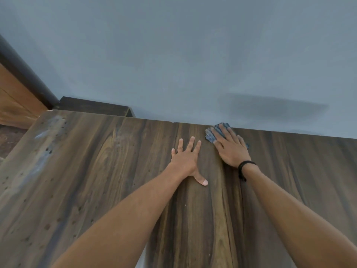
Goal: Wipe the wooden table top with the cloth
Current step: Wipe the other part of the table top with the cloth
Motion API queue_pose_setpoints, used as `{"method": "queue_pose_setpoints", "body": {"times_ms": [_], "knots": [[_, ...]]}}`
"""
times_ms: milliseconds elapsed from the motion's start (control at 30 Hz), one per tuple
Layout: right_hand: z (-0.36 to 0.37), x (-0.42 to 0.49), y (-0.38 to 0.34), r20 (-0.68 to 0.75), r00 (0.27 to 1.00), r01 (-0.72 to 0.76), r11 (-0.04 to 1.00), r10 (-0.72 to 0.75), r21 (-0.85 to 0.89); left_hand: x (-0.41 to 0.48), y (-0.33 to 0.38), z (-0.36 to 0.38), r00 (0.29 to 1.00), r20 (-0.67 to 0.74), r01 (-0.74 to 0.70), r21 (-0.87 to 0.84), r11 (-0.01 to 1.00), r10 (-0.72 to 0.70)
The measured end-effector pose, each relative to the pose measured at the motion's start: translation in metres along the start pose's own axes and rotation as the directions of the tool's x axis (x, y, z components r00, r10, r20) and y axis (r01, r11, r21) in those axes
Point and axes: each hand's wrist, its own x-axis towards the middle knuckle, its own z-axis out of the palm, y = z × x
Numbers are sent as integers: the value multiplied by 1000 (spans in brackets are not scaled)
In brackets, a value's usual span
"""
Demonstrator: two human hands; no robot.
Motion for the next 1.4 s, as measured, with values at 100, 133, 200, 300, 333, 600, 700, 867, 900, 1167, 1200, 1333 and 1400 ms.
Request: {"method": "queue_pose_setpoints", "body": {"times_ms": [100,133,200,300,333,600,700,867,900,1167,1200,1333,1400], "knots": [[-5,12,-8,-13,985,-168,982,170,90,0,0,-1,1000,15,13,-4,1000,-13],[-4,13,-17,-9,990,-142,987,143,78,-1,0,-1,1000,12,12,1,1000,-12],[1,10,-22,17,1000,12,1000,-13,23,-2,2,0,1000,8,10,11,1000,-11],[-3,14,-16,32,999,8,999,-9,38,-3,3,-3,1000,15,24,2,1000,-24],[-4,16,-20,20,998,-65,996,64,66,-2,2,-4,1000,17,26,-2,1000,-26],[-9,23,-16,47,996,-80,995,77,60,-1,0,-1,1000,2,19,-13,1000,-19],[-5,12,-14,47,998,-47,999,45,27,1,-1,2,1000,-1,6,-21,1000,-6],[-3,-11,-9,-37,985,-164,984,166,64,1,-1,-1,1000,12,14,-15,1000,-14],[-1,-20,-13,-29,992,-123,992,124,41,0,-1,-1,1000,13,17,-10,1000,-17],[10,-59,-13,-63,991,-114,993,115,14,5,-3,2,1000,2,11,13,1000,-11],[9,-59,-12,-56,994,-97,995,97,10,6,-5,3,1000,-6,-4,11,1000,4],[7,-56,-27,-52,976,-208,974,213,93,3,-13,6,999,-14,-36,6,999,36],[17,-72,-32,-55,995,-77,997,78,22,0,-21,10,998,-4,-58,10,998,58]]}}
